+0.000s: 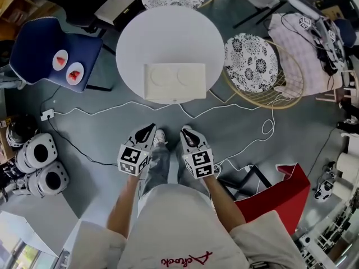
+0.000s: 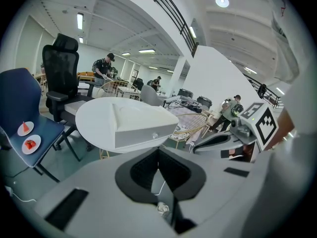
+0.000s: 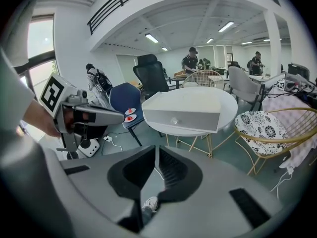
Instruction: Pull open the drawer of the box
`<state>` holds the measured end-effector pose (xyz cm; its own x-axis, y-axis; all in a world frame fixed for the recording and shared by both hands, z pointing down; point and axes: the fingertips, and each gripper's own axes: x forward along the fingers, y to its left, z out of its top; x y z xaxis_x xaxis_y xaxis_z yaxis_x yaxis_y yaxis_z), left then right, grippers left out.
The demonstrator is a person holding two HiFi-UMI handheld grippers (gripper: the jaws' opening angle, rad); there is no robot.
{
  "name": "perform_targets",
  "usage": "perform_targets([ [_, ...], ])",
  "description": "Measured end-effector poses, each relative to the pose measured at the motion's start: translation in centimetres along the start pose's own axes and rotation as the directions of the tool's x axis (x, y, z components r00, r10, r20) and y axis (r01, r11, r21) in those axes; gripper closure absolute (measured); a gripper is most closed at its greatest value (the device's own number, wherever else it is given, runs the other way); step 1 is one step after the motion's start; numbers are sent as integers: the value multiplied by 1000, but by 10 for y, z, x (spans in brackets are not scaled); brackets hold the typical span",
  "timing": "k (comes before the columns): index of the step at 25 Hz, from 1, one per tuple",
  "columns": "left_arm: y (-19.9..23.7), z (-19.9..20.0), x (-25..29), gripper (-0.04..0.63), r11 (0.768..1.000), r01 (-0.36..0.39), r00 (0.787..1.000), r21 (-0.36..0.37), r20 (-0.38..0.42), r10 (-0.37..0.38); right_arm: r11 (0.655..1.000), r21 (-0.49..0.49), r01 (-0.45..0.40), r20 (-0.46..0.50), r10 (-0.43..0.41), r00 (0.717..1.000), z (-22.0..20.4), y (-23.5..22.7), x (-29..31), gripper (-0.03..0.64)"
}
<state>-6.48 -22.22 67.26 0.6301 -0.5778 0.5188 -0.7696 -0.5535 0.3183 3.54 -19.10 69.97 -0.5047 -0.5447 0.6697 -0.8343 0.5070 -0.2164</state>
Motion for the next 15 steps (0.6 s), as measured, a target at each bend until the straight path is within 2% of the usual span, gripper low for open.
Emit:
perform_targets([
  [1,0,0,0,583,1000,0,1000,-2,1,0,1000,2,-3,-6,3,1000,1,0,5,595],
  [3,0,-1,-1,583,1000,0,1000,-6,1,0,1000,6,-9,-15,9,1000,2,-2,15,516],
  [5,1,-3,-2,583,1000,1,1000,-8,0,-1,1000,10,-6,-18,6,1000,6,-4,26,497],
  [15,4,-9,-11,583,1000,-7,1000,-21,-8,7,998,46,49,-18,-48,999,33,-35,79,465],
])
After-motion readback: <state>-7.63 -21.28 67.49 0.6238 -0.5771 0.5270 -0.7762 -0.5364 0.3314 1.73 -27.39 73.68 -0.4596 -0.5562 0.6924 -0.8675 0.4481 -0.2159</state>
